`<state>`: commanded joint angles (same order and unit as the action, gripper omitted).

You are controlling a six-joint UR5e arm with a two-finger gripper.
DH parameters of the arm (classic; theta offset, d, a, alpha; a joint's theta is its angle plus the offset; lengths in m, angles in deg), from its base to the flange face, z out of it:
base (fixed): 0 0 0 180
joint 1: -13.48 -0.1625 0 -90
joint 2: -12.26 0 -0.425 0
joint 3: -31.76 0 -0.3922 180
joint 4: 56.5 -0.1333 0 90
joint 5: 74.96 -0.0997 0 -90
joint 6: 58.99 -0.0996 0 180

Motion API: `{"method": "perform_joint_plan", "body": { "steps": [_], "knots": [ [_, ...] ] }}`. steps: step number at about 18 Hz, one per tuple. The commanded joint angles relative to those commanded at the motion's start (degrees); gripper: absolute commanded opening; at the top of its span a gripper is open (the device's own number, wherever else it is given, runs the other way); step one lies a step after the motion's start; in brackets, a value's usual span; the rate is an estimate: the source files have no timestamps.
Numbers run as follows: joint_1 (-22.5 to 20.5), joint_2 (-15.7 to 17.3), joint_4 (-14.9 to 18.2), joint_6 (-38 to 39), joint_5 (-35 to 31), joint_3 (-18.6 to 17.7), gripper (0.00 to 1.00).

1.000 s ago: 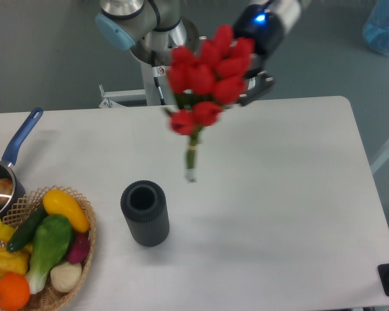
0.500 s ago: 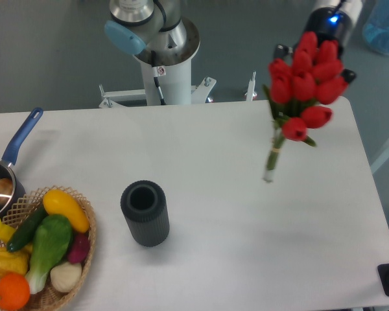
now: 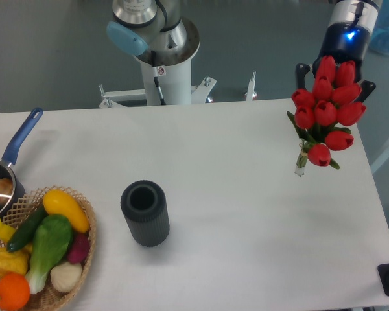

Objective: Pick up the flowers from the vase

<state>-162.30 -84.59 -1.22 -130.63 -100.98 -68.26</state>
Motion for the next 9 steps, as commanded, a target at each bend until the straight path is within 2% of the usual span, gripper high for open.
{"method": "perform_joint_plan", "body": {
  "steps": [9],
  "knots": [
    [-0.70, 0.26, 0.00, 0.09, -0.62, -0.09, 0.44]
  ]
}}
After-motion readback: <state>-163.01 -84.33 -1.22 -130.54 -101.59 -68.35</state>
